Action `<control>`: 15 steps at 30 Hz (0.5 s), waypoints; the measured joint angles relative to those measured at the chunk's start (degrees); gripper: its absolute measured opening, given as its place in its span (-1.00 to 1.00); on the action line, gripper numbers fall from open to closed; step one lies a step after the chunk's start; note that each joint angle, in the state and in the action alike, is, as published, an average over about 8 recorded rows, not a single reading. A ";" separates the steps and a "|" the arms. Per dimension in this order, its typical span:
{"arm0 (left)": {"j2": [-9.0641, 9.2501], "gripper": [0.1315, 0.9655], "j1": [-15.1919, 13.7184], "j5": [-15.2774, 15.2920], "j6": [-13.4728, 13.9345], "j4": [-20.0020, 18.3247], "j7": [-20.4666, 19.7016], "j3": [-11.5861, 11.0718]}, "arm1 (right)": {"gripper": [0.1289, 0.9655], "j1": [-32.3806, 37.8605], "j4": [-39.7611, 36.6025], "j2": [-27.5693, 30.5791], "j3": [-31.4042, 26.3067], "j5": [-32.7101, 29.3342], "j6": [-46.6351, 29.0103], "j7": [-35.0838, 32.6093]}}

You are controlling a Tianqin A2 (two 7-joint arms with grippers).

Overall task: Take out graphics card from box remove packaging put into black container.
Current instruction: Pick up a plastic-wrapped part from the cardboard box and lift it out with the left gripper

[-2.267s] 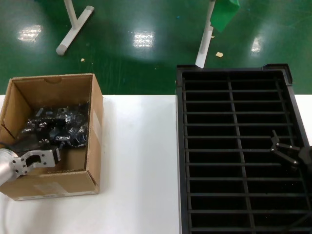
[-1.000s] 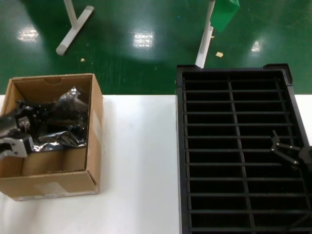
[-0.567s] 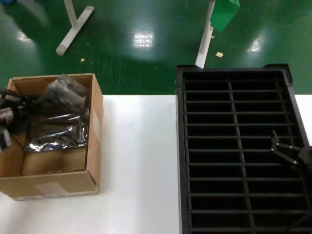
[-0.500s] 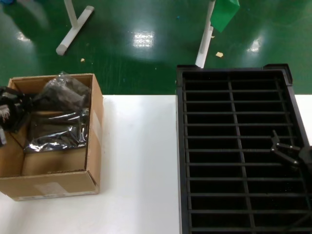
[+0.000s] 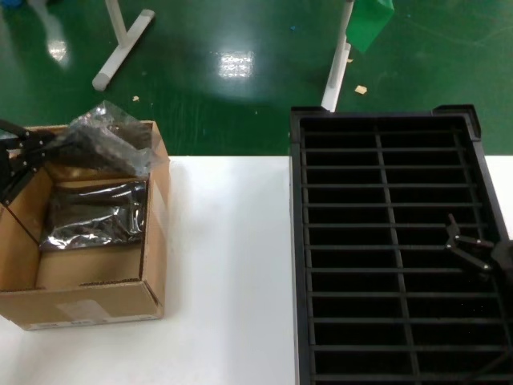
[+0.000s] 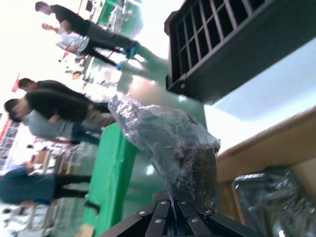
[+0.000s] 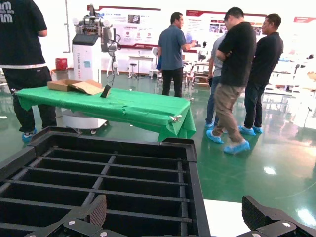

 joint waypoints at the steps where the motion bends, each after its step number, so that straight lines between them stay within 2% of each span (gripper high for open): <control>1: -0.57 -0.97 -0.23 -0.06 0.70 -0.60 -1.11 0.29 | 1.00 0.00 0.00 0.00 0.00 0.00 0.00 0.00; 8: -3.65 -0.97 -2.69 0.27 4.44 -5.47 -8.76 2.70 | 1.00 0.00 0.00 0.00 0.00 0.00 0.00 0.00; 15: -5.19 -0.97 -4.90 0.86 7.35 -12.03 -17.18 5.66 | 1.00 0.00 0.00 0.00 0.00 0.00 0.00 0.00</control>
